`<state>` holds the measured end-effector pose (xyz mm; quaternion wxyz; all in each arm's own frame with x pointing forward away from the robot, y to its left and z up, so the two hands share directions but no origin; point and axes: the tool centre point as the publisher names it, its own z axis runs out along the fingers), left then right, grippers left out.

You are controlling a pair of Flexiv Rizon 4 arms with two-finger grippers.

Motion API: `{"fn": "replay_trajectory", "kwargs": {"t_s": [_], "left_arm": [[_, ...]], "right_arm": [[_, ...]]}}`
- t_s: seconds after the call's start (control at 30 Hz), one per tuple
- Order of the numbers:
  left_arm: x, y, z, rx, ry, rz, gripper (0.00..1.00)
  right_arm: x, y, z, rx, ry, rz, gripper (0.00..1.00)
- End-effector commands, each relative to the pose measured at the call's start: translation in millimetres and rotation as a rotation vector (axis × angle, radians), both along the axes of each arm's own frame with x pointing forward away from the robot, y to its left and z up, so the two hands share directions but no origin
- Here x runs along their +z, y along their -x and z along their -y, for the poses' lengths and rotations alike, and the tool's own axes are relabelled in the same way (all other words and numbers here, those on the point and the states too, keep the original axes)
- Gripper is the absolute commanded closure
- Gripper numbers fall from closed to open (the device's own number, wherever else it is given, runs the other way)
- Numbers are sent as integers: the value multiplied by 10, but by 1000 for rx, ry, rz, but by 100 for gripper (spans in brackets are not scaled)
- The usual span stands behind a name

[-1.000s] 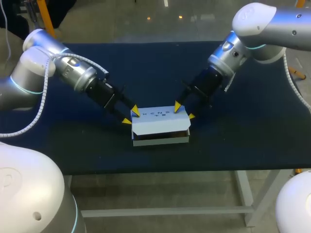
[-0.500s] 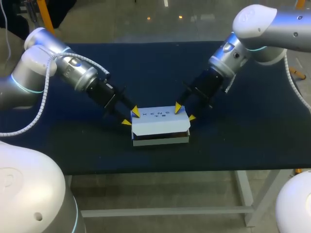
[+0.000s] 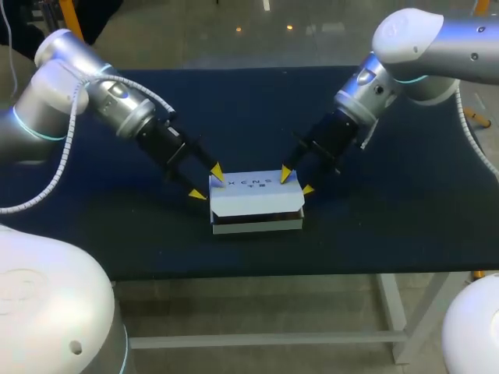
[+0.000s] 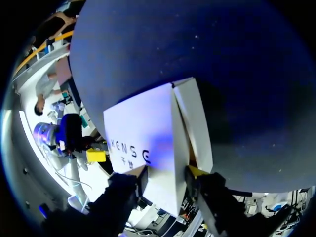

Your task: Assemble the packaging by folding the flat box into shape, placing the metal phone stand inside, and closing the box properly

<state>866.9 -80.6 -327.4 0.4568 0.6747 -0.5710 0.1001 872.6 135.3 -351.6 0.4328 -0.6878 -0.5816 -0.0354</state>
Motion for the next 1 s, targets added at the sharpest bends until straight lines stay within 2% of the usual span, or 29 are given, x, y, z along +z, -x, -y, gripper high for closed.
{"fn": "replay_trajectory", "kwargs": {"t_s": [0.03,0.17,0.23,0.33,0.47,0.57,0.63,0.77,0.93,1.0], "left_arm": [[209,99,-64,24,-57,60,27],[308,106,-95,16,-99,105,12],[362,95,-105,-1,-116,139,9],[449,96,-102,-31,-142,189,8],[565,77,-91,-102,-167,262,0],[666,63,-85,-180,-191,331,0],[735,69,-67,-271,-212,398,0],[859,69,-30,-342,-260,523,0],[983,74,19,-543,-302,676,0],[1011,86,43,-687,-300,691,0]], "right_arm": [[-8,-8,-2,1,0,1,44],[-18,-22,-3,0,-1,-1,43],[-18,-22,-3,0,-1,-1,39],[-18,-22,-3,0,-1,-1,39],[-18,-22,-3,0,-1,-1,40],[-18,-22,-3,0,-1,-1,41],[-18,-22,-3,0,-1,-1,40],[-18,-22,-3,0,-1,-1,41],[-18,-22,-3,0,-1,-1,43],[-18,-22,-3,0,-1,-1,42]]}}
